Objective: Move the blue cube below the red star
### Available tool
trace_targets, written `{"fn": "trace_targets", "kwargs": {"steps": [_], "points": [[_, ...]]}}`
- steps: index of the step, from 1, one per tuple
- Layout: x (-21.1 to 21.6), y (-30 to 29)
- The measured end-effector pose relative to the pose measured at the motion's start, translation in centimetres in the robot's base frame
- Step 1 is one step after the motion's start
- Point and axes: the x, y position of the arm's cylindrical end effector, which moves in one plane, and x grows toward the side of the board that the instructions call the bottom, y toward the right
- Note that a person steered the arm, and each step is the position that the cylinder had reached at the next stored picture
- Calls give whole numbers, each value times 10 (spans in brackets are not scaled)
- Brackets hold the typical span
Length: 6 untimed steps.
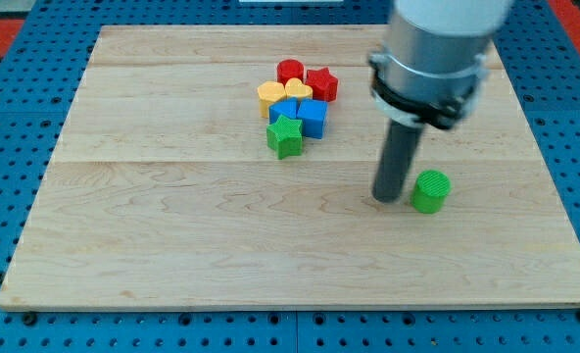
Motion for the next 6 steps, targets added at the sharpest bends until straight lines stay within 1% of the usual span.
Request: {"fn": "trace_targets", "kwargs": {"steps": [1,2,3,4,5,6], "points": [[-62,39],[-122,14],[-182,-28],[-218,-34],[-176,-60],[-116,-60]]}}
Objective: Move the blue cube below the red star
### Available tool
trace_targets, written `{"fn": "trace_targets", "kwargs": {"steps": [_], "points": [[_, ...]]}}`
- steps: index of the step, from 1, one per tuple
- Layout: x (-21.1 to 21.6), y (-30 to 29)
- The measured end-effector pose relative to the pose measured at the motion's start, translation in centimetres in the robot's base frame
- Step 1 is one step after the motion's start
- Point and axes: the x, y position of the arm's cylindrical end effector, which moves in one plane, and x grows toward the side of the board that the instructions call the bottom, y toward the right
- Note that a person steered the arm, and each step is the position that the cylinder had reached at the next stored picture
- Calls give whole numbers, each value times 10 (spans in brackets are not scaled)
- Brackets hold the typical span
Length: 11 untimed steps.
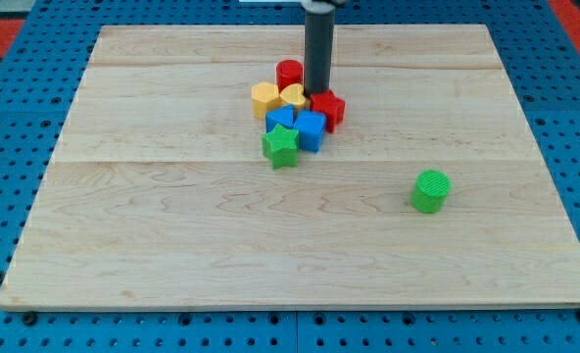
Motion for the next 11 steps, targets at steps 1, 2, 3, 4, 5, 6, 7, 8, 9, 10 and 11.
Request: {"fn": "trace_targets", "kwargs": {"steps": [1,2,3,4,5,6,7,8,9,10,11], "points": [[37,0],[74,-1],[100,-1],[80,-20],[91,-79],[140,-72],[141,-19],[146,-2],[117,-22],[87,-41],[83,-2]]}}
